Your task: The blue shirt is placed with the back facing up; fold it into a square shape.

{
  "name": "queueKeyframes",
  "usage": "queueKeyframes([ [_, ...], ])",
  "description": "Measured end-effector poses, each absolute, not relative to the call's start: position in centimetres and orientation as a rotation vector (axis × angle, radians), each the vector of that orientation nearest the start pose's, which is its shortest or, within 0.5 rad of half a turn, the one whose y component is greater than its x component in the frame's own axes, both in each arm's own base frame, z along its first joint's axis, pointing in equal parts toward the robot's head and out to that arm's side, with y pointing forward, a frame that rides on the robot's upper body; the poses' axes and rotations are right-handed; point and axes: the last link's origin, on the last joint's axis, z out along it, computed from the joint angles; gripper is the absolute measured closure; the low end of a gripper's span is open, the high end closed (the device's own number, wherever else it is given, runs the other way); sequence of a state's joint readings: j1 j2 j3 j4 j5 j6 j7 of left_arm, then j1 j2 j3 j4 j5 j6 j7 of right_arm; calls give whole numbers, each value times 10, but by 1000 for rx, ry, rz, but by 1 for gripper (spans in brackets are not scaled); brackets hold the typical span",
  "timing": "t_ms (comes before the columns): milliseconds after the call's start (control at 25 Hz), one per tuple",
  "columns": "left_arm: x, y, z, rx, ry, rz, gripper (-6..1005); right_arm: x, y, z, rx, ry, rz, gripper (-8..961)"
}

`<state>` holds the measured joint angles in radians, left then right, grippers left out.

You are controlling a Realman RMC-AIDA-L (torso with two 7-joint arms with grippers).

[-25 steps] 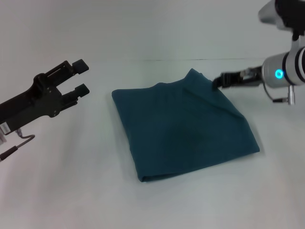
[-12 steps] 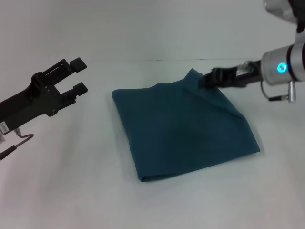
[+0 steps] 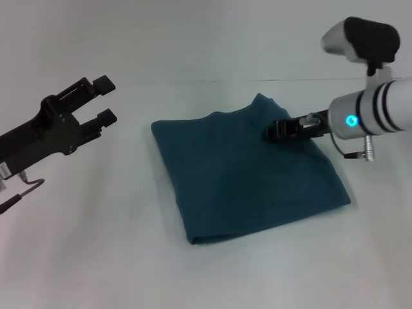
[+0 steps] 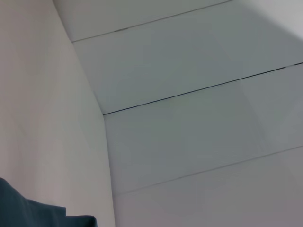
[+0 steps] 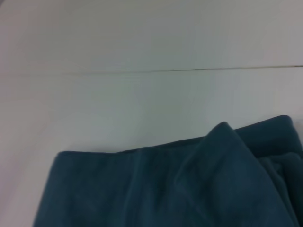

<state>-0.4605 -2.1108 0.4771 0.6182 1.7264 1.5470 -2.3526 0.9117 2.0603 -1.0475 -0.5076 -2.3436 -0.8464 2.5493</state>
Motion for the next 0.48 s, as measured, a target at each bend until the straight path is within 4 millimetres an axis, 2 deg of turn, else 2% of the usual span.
queueKeyframes([
  [160,-276,332,37,1939,2040,1558,152,208,458,-45,-2139,1328,138,665],
  [360,-276,333,37,1937,2043,1559,152,206,475,-19,-2014,1295,224,660],
  [480,-277,333,38,1934,2046,1561,152,208,477,-1,-1975,1308,284,658],
])
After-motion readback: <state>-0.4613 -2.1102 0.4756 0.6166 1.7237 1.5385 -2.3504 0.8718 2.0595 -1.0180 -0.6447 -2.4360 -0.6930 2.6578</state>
